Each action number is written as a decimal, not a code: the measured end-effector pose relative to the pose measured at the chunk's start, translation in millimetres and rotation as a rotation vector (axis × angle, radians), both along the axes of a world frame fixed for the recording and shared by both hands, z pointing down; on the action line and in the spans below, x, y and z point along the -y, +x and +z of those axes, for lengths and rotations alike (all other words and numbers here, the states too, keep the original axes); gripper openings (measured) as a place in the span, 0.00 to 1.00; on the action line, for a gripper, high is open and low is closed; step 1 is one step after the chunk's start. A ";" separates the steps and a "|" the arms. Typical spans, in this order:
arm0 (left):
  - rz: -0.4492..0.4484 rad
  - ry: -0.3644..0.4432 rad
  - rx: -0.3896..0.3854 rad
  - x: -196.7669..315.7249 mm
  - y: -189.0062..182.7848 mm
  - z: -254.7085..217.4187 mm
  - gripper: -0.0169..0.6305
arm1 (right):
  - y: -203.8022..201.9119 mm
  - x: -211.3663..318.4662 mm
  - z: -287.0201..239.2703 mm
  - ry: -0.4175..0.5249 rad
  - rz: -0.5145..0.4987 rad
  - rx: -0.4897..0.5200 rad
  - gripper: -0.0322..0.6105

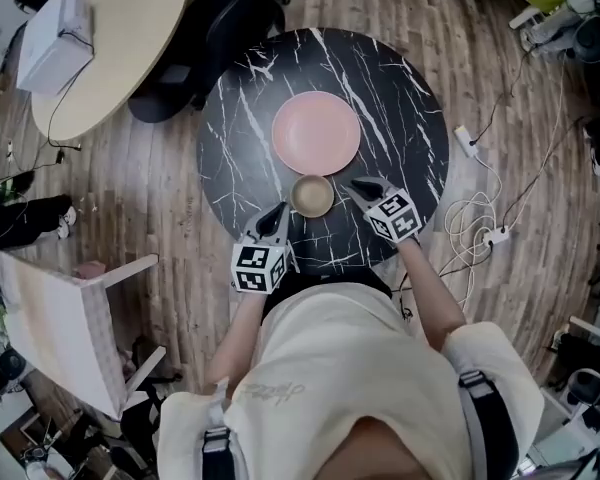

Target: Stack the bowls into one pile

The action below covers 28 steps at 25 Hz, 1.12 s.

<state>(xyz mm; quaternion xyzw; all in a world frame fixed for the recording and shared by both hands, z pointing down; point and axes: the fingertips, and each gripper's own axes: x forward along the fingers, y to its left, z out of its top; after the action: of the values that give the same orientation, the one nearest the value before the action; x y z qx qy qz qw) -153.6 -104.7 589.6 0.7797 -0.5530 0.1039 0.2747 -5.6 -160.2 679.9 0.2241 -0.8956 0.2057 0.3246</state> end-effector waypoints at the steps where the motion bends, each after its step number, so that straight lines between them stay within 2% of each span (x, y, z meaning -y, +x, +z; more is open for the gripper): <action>1: 0.003 0.007 0.003 -0.3 0.9 -2.2 0.06 | 4.2 -0.8 -3.4 0.008 0.013 0.005 0.15; 4: 0.010 0.019 0.014 -3.5 3.4 -6.8 0.06 | 15.7 -5.8 -16.8 0.032 0.044 0.028 0.15; 8: 0.019 0.044 0.031 -4.9 7.9 -14.6 0.06 | 27.9 -9.7 -35.6 0.079 0.064 0.052 0.09; 12: 0.012 0.080 0.036 -2.1 11.5 -30.5 0.06 | 37.4 -13.4 -59.6 0.130 0.083 0.078 0.08; 17: 0.033 0.172 0.086 11.6 21.7 -67.6 0.06 | 51.3 -6.4 -100.1 0.236 0.109 0.112 0.06; 23: 0.080 0.288 0.093 25.2 38.3 -122.9 0.06 | 65.3 -0.9 -150.0 0.337 0.137 0.161 0.06; 28: 0.096 0.354 0.079 34.1 47.5 -158.9 0.06 | 69.5 3.5 -195.3 0.433 0.139 0.209 0.06</action>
<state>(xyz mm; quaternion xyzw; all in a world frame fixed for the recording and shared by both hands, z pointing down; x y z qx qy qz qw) -106.2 -138.8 430.7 0.8365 -0.5354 0.0486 0.1062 63.9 -163.8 484.6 0.3272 -0.9299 0.0530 0.1594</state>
